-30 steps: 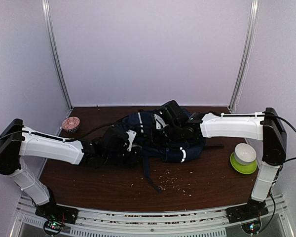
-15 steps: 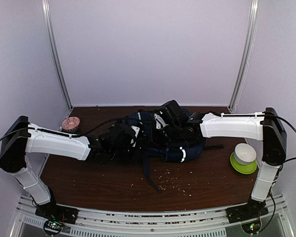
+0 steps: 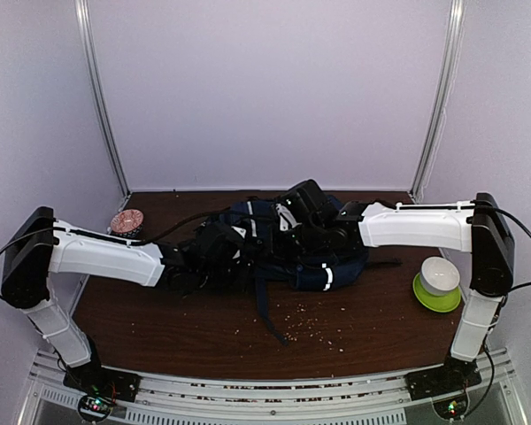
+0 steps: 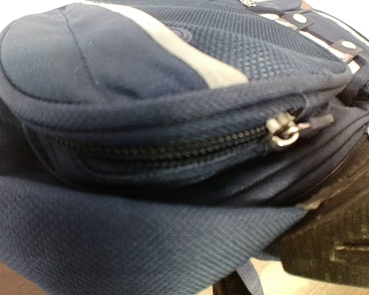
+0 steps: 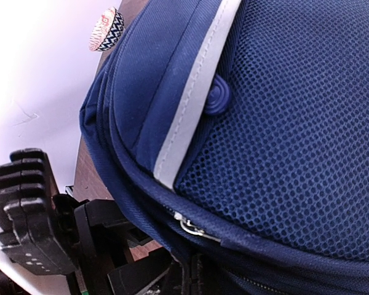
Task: Pack the student bag
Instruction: Zip the student bag at the center of the board.
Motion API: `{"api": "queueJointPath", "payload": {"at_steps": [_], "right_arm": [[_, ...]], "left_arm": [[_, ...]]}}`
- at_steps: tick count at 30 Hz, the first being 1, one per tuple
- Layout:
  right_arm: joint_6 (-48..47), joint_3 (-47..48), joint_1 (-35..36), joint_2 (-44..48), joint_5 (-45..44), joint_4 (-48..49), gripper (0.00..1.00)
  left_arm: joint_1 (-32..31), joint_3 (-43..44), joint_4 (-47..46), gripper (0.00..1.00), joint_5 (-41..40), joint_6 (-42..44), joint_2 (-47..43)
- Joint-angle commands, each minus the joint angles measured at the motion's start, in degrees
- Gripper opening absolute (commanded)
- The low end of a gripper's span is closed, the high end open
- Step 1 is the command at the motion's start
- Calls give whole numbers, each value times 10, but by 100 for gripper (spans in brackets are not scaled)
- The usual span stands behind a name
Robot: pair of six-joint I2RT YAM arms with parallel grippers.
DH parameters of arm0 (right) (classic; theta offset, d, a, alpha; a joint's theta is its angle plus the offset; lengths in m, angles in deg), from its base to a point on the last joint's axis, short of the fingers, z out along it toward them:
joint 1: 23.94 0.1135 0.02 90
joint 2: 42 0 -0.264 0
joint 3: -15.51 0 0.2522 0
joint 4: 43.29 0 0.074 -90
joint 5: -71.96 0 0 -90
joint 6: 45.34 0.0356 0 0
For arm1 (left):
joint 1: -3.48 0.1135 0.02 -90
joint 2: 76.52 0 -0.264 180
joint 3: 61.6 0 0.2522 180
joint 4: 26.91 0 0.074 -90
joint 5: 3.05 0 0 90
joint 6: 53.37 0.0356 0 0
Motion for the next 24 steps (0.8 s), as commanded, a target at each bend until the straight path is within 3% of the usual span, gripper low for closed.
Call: {"api": "queueJointPath", "payload": {"at_steps": [1, 16, 24], "right_arm": [[11, 10, 10, 22, 28, 63, 0], [10, 12, 10, 21, 28, 64, 0], [10, 12, 9, 20, 29, 64, 0]], "left_arm": [[11, 17, -2, 23, -35, -9, -3], [14, 8, -53, 25, 42, 3, -8], [14, 16, -58, 21, 58, 7, -2]]}}
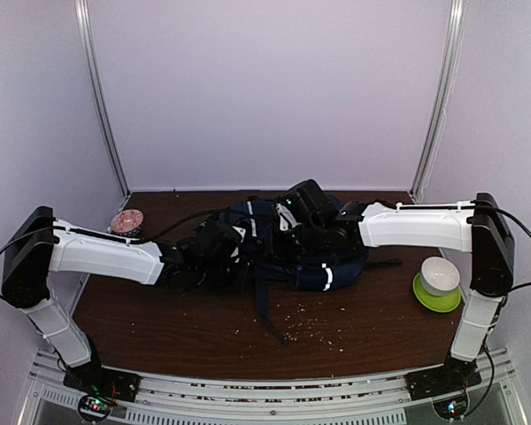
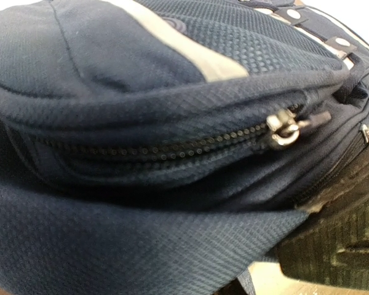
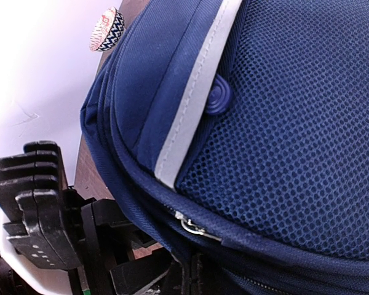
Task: Pack the student bag
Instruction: Zip the student bag at the center of the board.
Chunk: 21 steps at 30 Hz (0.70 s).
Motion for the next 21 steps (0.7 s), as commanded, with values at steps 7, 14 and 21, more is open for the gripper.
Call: {"api": "queueJointPath", "payload": {"at_steps": [7, 14, 21], "right_arm": [[9, 12, 10, 19, 28, 64, 0], [9, 12, 10, 18, 29, 64, 0], [9, 13, 10, 19, 28, 64, 0]], "left_arm": [[4, 14, -59, 9, 27, 8, -1], [4, 10, -66, 6, 37, 6, -5], [4, 1, -73, 22, 41, 2, -10]]}}
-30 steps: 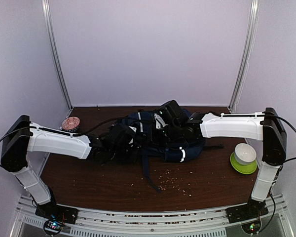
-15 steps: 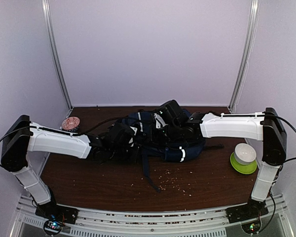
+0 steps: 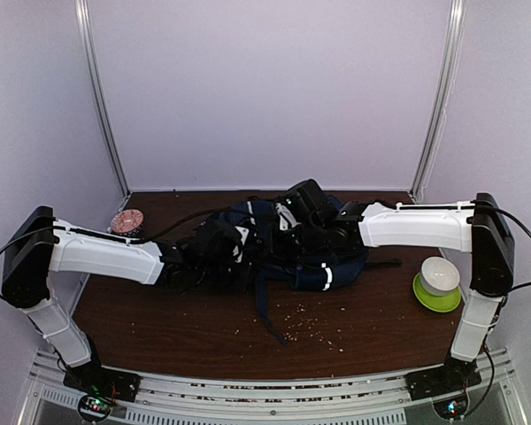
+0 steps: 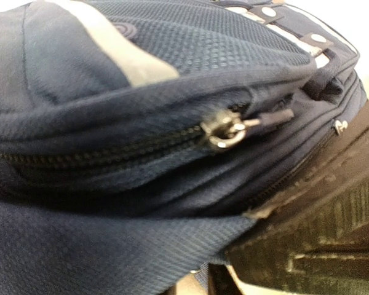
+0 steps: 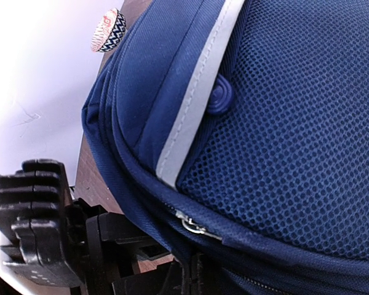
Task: Pack the student bag
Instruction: Zip the student bag at the center of the board.
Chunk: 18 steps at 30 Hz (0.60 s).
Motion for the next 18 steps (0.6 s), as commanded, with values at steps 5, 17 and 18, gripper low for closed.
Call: {"api": "queueJointPath", "payload": {"at_steps": [5, 17, 18], "right_arm": [[10, 14, 9, 20, 28, 60, 0], [19, 11, 10, 25, 37, 68, 0], [19, 10, 10, 26, 36, 68, 0]], "left_arm": [[3, -3, -54, 32, -2, -1, -14], [4, 29, -30, 14, -25, -5, -5], [5, 29, -26, 10, -29, -7, -5]]}}
